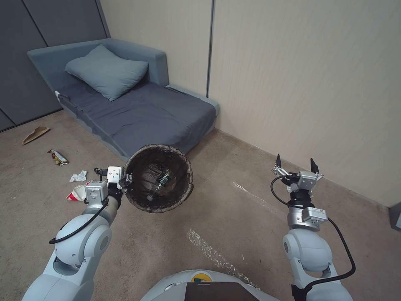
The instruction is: Pick up the trash bin, then pick up the garbage from the floor and place it into the trash bin.
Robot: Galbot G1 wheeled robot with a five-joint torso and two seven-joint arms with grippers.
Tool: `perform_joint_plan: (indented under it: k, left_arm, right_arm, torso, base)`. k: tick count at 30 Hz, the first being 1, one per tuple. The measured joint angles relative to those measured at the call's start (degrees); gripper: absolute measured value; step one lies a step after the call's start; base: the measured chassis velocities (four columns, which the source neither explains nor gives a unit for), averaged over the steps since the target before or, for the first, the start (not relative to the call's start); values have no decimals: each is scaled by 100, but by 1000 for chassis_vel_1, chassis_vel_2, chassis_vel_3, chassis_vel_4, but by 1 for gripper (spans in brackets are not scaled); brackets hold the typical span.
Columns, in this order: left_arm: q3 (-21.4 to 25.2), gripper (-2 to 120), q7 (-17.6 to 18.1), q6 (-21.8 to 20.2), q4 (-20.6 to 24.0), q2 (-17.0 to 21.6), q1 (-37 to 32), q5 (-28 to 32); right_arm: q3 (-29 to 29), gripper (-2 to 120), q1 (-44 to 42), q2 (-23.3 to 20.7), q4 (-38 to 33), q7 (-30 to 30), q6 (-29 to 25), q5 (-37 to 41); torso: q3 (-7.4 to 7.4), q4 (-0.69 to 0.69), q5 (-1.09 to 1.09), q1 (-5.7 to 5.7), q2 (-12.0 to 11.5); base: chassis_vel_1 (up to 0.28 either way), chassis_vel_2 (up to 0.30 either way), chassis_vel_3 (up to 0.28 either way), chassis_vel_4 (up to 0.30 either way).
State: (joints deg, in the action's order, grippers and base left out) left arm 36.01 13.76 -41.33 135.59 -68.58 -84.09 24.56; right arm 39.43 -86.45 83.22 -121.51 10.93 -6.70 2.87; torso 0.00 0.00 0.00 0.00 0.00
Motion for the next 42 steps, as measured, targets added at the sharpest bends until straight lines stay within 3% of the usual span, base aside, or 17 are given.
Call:
perform_joint_plan:
  k: [42]
  left_arm:
    - [-19, 3, -23, 4, -2, 65, 26, 115]
  right_arm:
    - [-66, 100, -38, 26, -62, -29, 7, -19]
  torso:
    - [0, -1, 0, 0, 0]
  base:
    - [52, 55, 56, 53]
